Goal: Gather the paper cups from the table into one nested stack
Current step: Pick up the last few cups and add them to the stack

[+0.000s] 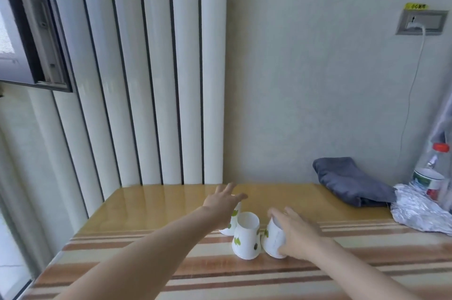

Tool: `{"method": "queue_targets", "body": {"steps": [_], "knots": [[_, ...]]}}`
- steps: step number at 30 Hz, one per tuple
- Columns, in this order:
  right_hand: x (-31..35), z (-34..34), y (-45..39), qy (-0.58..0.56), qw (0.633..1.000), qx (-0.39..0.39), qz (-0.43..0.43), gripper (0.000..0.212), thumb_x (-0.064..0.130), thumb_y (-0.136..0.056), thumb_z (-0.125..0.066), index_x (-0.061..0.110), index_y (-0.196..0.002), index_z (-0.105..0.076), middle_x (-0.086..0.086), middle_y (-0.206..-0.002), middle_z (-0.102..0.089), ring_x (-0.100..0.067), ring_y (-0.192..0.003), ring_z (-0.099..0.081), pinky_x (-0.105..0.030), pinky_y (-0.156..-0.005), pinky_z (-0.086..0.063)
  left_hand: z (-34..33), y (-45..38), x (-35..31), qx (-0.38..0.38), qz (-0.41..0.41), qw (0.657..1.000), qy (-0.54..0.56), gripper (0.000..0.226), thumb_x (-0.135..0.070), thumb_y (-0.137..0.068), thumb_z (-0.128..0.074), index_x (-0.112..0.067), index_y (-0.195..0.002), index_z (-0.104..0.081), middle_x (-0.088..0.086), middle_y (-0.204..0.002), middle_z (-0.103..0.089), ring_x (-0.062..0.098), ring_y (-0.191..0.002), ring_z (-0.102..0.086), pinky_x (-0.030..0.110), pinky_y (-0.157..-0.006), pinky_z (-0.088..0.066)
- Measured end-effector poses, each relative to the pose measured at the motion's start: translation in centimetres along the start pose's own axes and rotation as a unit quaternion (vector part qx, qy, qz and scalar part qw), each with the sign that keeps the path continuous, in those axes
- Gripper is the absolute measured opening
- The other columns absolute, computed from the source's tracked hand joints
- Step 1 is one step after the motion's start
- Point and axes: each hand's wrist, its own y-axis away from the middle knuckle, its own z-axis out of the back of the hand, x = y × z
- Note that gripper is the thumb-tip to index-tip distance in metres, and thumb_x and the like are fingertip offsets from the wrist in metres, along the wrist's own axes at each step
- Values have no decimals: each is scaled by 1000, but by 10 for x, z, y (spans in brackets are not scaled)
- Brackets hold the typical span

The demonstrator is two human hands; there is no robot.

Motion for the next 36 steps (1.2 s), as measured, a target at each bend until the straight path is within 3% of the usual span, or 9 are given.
{"method": "queue_targets", "body": {"steps": [7, 10, 13, 15, 17, 24, 29, 32, 36], "knots": [[-38, -6, 57, -154, 975, -61, -147, 58, 53, -64, -73, 19, -92, -35, 1, -97, -60, -23, -80, -56, -30, -56, -39, -22, 35, 16, -94, 126, 986, 48, 77, -14, -77, -77, -16, -139, -32, 9, -134, -48, 28, -116, -53, 34, -89, -56], [-57, -6, 94, -428, 868, -78, -238, 64, 53, -54, -83, 12, -92, -53, -6, -93, -64, -26, -83, -62, -35, -69, -45, -19, 88, 35, -124, 229, 941, 218, 60, -32, -72, -79, -13, -116, -44, 8, -114, -56, 21, -92, -59, 31, -77, -57], [-61, -6, 136, -643, 729, -66, -225, 52, 28, -73, -82, -5, -107, -62, -19, -97, -69, -31, -80, -61, -35, -65, -45, -9, 147, 45, -141, 318, 774, 530, 63, -33, -73, -82, -9, -116, -43, 15, -113, -60, 23, -86, -63, 36, -73, -56], [-57, -5, 169, -693, 692, -59, -195, 39, 16, -83, -73, -3, -114, -60, -19, -100, -69, -32, -83, -61, -36, -66, -46, 1, 186, 42, -145, 305, 607, 719, 73, -25, -78, -80, -16, -135, -35, 21, -124, -54, 35, -97, -67, 39, -76, -58], [-54, -10, 194, -710, 681, -54, -171, 43, 14, -83, -72, 6, -122, -55, -17, -107, -70, -33, -91, -66, -40, -74, -52, 15, 225, 34, -146, 236, 534, 798, 78, -19, -84, -75, -32, -145, -27, 17, -128, -49, 41, -109, -63, 43, -82, -58], [-25, -6, 254, -708, 694, -46, -120, 63, 9, -76, -77, 13, -131, -46, -14, -119, -67, -35, -99, -70, -46, -85, -55, 92, 318, -20, -162, 38, 572, 803, 70, -6, -86, -68, -37, -136, -30, 19, -113, -62, 33, -91, -73, 47, -89, -57], [0, 18, 278, -700, 704, -89, -81, 66, 15, -75, -80, 20, -129, -43, -10, -117, -65, -29, -99, -70, -43, -85, -55, 114, 347, -67, -179, -35, 760, 623, 73, 0, -78, -77, -19, -124, -24, 11, -97, -65, 17, -81, -70, 32, -75, -61], [11, 31, 287, -699, 703, -122, -55, 63, 17, -76, -79, 20, -128, -43, -7, -118, -64, -27, -100, -70, -41, -83, -55, 101, 345, -81, -144, -62, 798, 582, 72, 0, -78, -77, -19, -119, -21, 0, -91, -58, -4, -67, -65, 19, -64, -54], [23, 45, 292, -695, 699, -169, -21, 61, 19, -76, -79, 17, -126, -45, -6, -117, -66, -20, -101, -69, -40, -83, -56, 83, 334, -79, -147, -50, 803, 576, 76, -3, -74, -81, -27, -116, -22, 14, -102, -60, 3, -79, -64, 25, -71, -57]]}}
